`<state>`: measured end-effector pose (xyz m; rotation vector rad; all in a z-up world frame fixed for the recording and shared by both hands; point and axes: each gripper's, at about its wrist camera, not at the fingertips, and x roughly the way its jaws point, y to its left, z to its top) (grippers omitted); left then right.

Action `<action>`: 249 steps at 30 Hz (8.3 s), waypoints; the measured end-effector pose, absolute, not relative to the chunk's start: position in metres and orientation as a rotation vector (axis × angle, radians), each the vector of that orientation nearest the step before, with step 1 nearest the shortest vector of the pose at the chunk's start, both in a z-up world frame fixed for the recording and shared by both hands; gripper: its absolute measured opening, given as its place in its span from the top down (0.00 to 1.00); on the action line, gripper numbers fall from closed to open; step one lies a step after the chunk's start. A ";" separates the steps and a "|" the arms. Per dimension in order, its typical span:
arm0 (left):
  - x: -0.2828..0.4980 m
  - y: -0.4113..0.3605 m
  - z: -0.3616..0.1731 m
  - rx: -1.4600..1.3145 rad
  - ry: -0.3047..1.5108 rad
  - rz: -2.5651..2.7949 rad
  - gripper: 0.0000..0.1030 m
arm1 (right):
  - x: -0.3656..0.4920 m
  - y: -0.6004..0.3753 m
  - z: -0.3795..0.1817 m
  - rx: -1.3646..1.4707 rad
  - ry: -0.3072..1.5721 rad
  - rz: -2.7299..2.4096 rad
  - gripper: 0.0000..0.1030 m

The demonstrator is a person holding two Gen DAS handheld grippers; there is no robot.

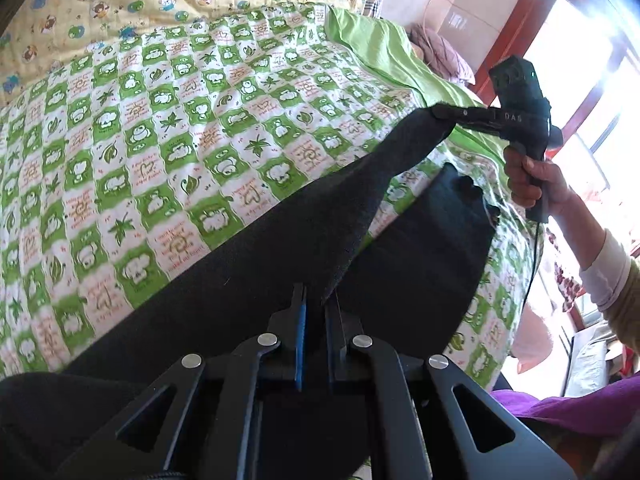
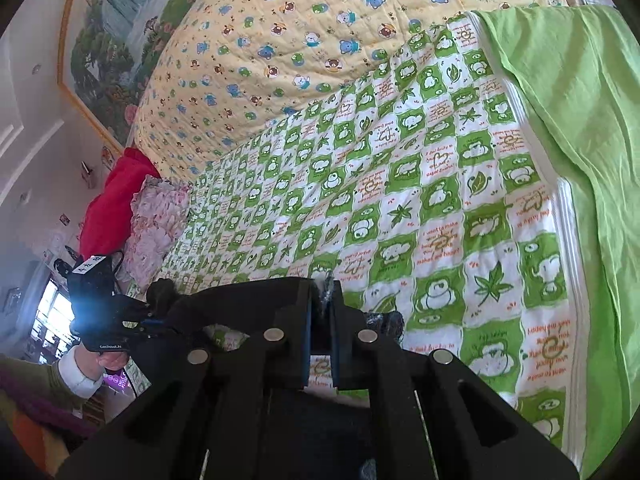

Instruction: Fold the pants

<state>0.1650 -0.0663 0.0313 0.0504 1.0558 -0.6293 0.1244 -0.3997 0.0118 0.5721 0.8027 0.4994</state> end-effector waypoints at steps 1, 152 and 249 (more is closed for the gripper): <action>0.160 -0.065 0.032 0.042 1.052 -0.631 0.95 | 0.118 -0.401 0.010 0.573 0.798 0.505 0.92; -0.051 0.313 0.002 -0.496 0.758 -0.047 0.93 | 0.052 0.070 0.008 0.063 0.949 1.119 0.90; -0.087 0.273 0.032 -0.484 0.699 0.340 0.53 | 0.122 -0.019 0.035 0.186 0.868 0.599 0.80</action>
